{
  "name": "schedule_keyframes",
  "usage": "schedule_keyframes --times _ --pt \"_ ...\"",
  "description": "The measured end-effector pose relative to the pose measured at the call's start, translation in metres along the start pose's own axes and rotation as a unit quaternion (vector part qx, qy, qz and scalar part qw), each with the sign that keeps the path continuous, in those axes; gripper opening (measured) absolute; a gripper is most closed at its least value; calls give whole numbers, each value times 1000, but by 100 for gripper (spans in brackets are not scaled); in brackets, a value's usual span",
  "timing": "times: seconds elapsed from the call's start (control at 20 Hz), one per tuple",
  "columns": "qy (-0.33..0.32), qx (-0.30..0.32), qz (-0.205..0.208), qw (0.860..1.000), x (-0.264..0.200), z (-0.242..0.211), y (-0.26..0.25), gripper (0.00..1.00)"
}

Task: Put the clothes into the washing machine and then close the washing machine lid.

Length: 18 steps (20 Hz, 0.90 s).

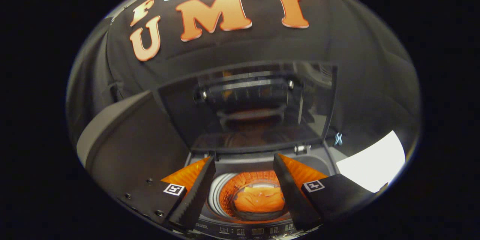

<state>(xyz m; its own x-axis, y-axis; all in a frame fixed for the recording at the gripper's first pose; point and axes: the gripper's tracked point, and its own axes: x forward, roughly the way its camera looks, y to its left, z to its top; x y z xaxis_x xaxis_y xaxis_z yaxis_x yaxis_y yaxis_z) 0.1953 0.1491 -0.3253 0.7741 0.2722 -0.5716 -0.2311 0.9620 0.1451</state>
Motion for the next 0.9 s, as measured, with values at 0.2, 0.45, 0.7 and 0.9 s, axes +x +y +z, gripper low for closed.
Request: schedule_keyframes --times 0.2,0.45,0.7,0.9 --pt "-64 -9 10 998 -25 66 16 99" --pt "-120 -10 13 993 -32 135 22 99" --pt "-140 -20 4 990 11 186 15 99" --pt "-118 -34 -11 992 53 187 2 99"
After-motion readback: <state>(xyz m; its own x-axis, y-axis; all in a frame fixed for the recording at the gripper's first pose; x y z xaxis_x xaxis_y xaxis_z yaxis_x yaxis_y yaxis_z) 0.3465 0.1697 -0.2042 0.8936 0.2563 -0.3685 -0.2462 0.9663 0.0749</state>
